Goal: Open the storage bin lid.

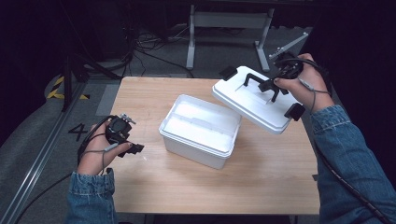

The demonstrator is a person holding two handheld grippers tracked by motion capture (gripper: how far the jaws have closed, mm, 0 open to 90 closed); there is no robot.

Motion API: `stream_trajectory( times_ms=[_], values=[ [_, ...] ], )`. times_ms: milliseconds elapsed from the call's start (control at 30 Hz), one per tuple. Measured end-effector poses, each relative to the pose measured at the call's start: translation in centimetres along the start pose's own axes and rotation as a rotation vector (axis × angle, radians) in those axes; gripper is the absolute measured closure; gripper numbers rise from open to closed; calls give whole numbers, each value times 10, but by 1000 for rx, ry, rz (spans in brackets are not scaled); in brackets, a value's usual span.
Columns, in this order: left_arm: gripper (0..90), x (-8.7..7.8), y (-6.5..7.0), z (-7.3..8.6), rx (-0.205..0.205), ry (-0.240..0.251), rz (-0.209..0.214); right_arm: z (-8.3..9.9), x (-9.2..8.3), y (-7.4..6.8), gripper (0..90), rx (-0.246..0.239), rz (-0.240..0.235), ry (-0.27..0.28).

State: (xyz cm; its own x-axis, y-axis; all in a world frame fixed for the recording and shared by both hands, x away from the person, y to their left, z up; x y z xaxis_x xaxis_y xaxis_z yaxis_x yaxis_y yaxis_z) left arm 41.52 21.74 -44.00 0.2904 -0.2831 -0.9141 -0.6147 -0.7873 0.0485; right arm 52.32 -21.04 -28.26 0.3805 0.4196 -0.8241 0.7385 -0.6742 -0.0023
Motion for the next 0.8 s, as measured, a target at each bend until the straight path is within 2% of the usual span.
stream_trajectory(
  times_ms=[400,800],
  values=[
    [241,1,1,0,8,-8,-3,18,1,30,843,64,52,-3],
    [241,3,3,0,15,-19,-2,33,16,47,843,107,80,-12]
  ],
)
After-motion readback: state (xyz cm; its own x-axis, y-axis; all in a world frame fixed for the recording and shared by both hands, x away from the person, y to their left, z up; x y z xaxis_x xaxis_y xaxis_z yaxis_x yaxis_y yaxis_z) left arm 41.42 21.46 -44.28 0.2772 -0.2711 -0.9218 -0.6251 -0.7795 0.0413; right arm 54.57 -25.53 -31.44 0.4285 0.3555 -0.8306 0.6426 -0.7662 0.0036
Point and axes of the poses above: each handheld gripper's, and its own axes: x roughly forward along the jaws, z roughly out of its underside, y roughly to its right, the point moved 8 cm from there along x, roughly forward along the jaws
